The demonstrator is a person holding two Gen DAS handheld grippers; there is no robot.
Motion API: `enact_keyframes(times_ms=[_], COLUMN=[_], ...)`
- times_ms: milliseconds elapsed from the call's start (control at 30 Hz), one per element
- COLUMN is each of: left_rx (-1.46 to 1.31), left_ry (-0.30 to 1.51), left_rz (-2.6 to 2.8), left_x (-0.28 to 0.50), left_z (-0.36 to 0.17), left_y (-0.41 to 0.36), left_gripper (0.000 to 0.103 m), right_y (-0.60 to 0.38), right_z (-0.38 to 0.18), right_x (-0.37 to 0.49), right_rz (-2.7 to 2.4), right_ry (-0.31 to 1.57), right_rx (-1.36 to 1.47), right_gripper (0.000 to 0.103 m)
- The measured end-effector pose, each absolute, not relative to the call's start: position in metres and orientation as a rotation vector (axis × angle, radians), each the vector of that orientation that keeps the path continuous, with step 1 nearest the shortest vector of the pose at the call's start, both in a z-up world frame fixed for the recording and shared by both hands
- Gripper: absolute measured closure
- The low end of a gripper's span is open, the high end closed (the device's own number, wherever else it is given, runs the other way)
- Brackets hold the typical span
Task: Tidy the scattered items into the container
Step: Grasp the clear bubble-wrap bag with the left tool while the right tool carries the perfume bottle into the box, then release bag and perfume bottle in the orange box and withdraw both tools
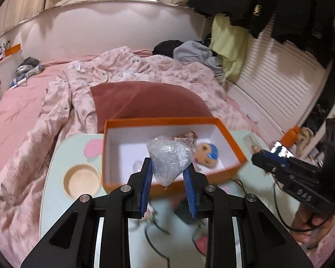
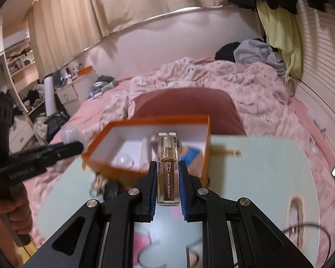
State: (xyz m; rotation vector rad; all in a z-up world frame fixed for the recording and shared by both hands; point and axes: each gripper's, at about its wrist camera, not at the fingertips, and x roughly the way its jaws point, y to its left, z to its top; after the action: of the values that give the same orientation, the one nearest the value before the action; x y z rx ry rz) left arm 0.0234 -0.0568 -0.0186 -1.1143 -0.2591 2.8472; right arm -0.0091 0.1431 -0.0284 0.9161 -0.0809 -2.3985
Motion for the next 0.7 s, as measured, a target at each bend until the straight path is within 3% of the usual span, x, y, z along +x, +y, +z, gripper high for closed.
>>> enact_keyframes(times_ms=[367,433,533,700], left_rx=[-1.327,-1.397,-1.440,-1.339], left_ry=[-0.366,-0.395,-0.385,-0.396], left_rz=[2.802,2.776,2.797,2.828], left_x=[-0.057,-0.066,-0.063,-0.031], left_z=[-0.059,-0.069,-0.074,-0.064], left_y=[-0.080,-0.082,-0.085,-0.087], left_gripper=[0.072,0.066,0.065,0.051], right_y=[0.066,0.057,0.061,0.086], right_z=[-0.056,-0.062,-0.063,-0.051], right_x=[-0.087,-0.092,-0.087,-0.062], right_rz=[-2.215,-2.214,-2.244,-2.263], right_ry=[-0.129,-0.122,-0.124,-0.145], right_rx=[1.162,1.190,1.173,1.092], right_gripper=[0.086,0.082,0.077,0.070])
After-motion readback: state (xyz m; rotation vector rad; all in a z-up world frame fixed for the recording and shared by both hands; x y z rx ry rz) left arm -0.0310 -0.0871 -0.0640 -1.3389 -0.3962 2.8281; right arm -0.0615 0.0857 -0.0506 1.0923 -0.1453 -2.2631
